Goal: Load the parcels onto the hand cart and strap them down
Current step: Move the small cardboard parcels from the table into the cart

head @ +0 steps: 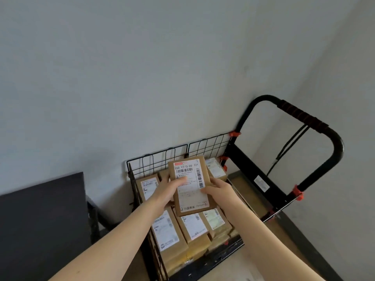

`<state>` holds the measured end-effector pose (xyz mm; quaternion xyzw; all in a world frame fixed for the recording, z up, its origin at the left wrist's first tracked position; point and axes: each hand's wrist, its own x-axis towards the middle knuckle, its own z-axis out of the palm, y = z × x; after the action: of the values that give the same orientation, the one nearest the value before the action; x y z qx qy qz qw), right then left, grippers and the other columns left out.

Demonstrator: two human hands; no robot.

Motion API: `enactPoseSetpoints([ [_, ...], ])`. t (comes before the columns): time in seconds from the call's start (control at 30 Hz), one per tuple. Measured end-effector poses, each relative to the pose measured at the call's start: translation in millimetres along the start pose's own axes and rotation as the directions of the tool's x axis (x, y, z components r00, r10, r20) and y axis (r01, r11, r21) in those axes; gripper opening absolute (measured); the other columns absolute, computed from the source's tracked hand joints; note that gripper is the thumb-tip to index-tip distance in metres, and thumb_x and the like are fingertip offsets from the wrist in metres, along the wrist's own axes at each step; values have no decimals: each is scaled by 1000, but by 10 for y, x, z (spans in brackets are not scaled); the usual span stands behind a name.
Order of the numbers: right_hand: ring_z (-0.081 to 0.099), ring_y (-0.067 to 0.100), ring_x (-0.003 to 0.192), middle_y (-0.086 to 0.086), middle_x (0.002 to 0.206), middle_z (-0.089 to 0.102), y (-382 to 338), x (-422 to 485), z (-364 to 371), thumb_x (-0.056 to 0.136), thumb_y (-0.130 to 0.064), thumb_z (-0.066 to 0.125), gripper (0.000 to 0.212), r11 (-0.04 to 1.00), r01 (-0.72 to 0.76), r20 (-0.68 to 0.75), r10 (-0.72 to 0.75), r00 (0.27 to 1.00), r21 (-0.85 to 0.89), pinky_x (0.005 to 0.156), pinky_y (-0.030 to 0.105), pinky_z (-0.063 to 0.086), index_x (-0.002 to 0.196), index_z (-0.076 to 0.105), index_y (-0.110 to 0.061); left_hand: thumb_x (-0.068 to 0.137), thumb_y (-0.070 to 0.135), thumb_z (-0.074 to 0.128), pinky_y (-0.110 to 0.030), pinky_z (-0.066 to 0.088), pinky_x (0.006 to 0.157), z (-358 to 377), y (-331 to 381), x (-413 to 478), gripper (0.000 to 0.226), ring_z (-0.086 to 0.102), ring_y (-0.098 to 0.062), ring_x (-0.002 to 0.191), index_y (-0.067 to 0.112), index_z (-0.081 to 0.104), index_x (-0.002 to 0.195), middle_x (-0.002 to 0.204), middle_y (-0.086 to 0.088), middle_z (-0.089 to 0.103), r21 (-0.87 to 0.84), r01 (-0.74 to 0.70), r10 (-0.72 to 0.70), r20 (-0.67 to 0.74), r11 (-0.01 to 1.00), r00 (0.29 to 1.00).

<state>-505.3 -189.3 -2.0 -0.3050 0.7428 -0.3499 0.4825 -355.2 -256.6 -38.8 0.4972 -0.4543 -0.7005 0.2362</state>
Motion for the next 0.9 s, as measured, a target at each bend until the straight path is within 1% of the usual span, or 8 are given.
enactPoseSetpoints([
  [0.17, 67, 19, 92, 3, 105, 67, 178, 494, -339, 90, -11, 59, 47, 994, -111, -36, 112, 993, 11, 70, 28, 57, 135, 49, -19, 85, 44, 62, -41, 43, 99, 374, -119, 521, 47, 55, -16, 107, 29, 48, 127, 118, 6, 61, 27, 103, -103, -5, 994, 995],
  [0.27, 65, 19, 92, 2, 100, 66, 304, 771, -476, 90, -9, 58, 40, 989, -150, -3, 150, 989, -13, 82, 35, 56, 129, 54, -15, 86, 44, 62, -39, 48, 94, 515, -204, 777, 53, 58, -19, 107, 26, 44, 133, 124, 2, 60, 50, 178, -176, -32, 983, 984],
  [0.4, 63, 21, 96, 6, 107, 66, 473, 1266, -663, 89, -7, 57, 41, 980, -193, 52, 196, 979, -49, 85, 37, 55, 129, 53, -14, 92, 36, 57, -33, 42, 86, 711, -304, 1082, 42, 54, -20, 112, 21, 47, 129, 130, 0, 57, 58, 259, -254, -86, 964, 963],
  [0.47, 63, 23, 101, 7, 112, 66, 591, 1514, -765, 88, -7, 57, 42, 973, -213, 91, 221, 971, -90, 90, 41, 53, 130, 54, -13, 94, 32, 55, -32, 42, 87, 852, -361, 1231, 28, 54, -17, 108, 23, 50, 120, 128, 1, 58, 57, 281, -274, -107, 958, 956],
  [0.57, 63, 24, 101, 7, 109, 67, 777, 1872, -926, 88, -6, 56, 37, 954, -263, 151, 284, 947, -142, 92, 42, 53, 125, 57, -13, 96, 26, 53, -32, 44, 95, 1068, -491, 1500, 29, 56, -19, 114, 22, 53, 125, 130, -1, 58, 59, 333, -324, -125, 941, 938],
  [0.67, 62, 23, 103, 6, 114, 66, 1012, 2217, -1046, 88, -6, 55, 42, 932, -315, 198, 348, 916, -180, 93, 40, 52, 129, 54, -15, 95, 23, 54, -37, 47, 97, 1239, -669, 1753, 20, 59, -21, 108, 20, 54, 115, 125, -3, 61, 28, 433, -422, -170, 901, 890],
  [0.8, 64, 23, 101, 7, 112, 67, 1341, 2599, -1088, 87, -6, 54, 41, 895, -378, 264, 433, 862, -235, 91, 39, 53, 128, 54, -12, 95, 21, 55, -32, 46, 86, 1404, -898, 2024, 25, 55, -19, 100, 12, 51, 118, 120, -5, 61, -8, 554, -543, -213, 832, 812],
  [0.9, 62, 23, 104, 6, 116, 65, 1523, 2786, -1070, 86, -9, 54, 42, 865, -400, 288, 483, 827, -302, 92, 37, 53, 128, 53, -12, 96, 16, 51, -32, 46, 85, 1484, -1009, 2172, 5, 52, -20, 98, 16, 49, 101, 105, -3, 58, 1, 617, -598, -245, 787, 763],
])
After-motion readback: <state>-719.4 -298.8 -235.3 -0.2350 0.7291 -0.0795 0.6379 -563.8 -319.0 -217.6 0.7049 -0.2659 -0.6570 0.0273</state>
